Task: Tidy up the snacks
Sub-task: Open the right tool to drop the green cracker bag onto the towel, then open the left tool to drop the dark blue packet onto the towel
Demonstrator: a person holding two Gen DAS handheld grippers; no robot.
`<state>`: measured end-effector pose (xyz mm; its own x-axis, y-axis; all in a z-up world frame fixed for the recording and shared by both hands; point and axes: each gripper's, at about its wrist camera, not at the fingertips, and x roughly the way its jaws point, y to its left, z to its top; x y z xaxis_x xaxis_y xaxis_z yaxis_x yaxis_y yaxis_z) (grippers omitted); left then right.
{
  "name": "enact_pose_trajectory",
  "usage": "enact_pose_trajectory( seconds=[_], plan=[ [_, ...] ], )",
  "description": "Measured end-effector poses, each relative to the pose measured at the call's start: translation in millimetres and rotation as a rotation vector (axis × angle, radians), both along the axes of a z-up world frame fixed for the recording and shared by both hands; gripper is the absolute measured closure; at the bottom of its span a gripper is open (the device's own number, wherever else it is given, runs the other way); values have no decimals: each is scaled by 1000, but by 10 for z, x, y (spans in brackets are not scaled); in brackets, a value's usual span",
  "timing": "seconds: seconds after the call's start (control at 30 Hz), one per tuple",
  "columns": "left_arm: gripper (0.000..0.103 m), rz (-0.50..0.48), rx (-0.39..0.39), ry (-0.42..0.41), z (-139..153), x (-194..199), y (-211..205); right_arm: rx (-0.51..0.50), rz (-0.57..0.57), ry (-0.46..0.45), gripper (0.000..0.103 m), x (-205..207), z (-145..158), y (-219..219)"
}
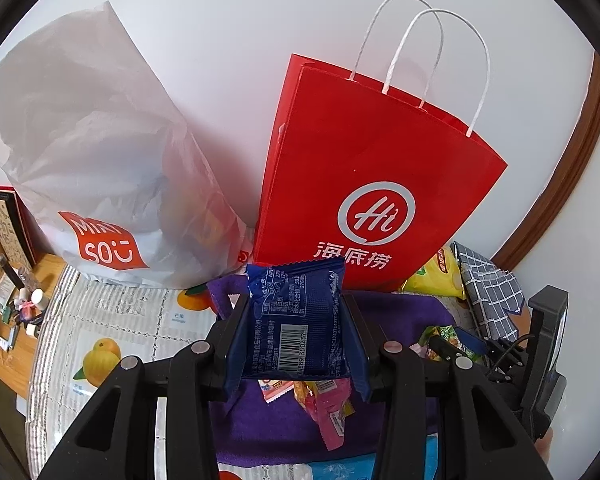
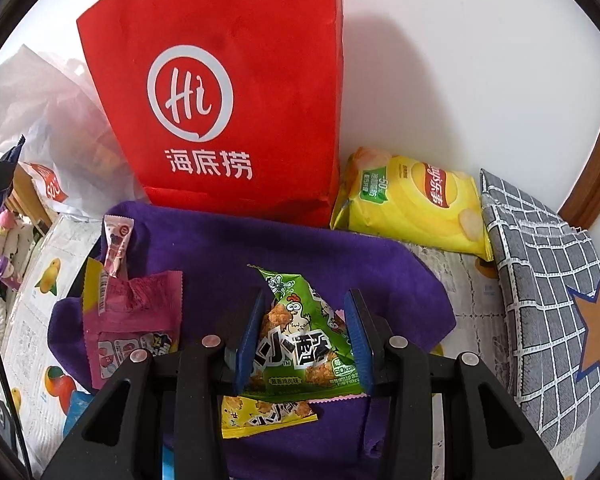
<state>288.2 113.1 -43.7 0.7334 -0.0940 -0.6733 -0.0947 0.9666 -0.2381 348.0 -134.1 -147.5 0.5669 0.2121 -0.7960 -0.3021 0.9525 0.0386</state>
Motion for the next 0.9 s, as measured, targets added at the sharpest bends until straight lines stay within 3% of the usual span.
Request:
enact_pose_trajectory(
  seconds=[0.3, 0.63, 0.9],
  plan=[
    [62, 3, 43, 73, -190, 123, -105, -34, 24, 19, 62, -10, -4, 36],
    [62, 7, 96, 138, -385, 263, -234, 67, 5, -99, 53, -222, 501, -179],
    [62, -9, 136, 192, -550, 352, -380, 81, -16, -173, 51, -339, 732, -300]
  ],
)
